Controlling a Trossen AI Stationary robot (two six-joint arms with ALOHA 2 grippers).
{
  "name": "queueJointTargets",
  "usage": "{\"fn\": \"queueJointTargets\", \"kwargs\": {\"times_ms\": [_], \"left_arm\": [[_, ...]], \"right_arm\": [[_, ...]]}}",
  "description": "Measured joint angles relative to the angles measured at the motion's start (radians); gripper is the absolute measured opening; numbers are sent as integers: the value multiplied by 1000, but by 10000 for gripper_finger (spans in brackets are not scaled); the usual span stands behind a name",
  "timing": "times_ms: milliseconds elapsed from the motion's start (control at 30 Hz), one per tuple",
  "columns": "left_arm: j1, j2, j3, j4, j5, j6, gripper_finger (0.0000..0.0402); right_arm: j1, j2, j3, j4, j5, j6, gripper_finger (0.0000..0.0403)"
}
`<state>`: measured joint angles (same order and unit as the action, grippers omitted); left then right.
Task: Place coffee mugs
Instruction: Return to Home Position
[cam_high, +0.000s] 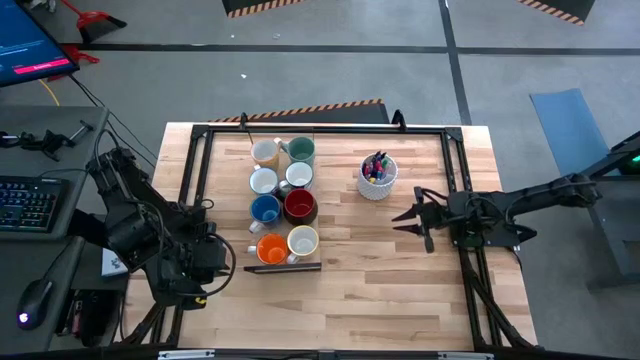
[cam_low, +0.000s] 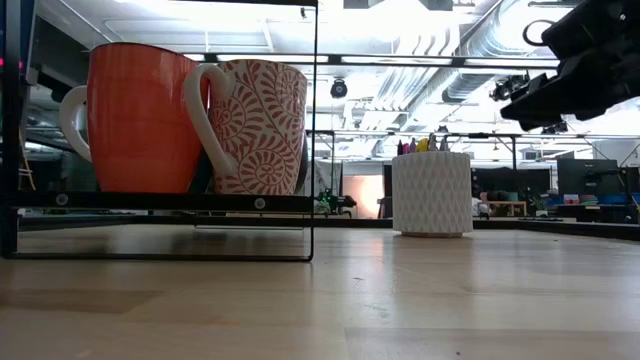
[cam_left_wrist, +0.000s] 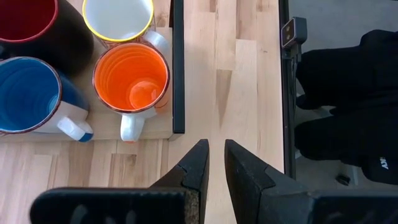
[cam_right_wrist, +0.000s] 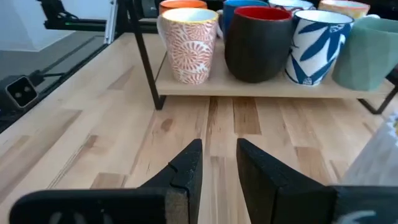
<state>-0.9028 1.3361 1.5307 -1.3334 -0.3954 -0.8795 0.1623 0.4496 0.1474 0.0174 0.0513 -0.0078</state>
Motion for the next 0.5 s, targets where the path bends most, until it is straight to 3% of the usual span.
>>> {"fn": "queueJointTargets", "kwargs": {"times_ms": [200, 500], "left_arm": [[0, 0, 0, 0, 0, 0, 39], [0, 0, 0, 0, 0, 0, 39]], "right_arm": [[-7, -32, -96, 143, -5, 3, 80], [-13, -110, -112, 125, -8, -35, 80]]}}
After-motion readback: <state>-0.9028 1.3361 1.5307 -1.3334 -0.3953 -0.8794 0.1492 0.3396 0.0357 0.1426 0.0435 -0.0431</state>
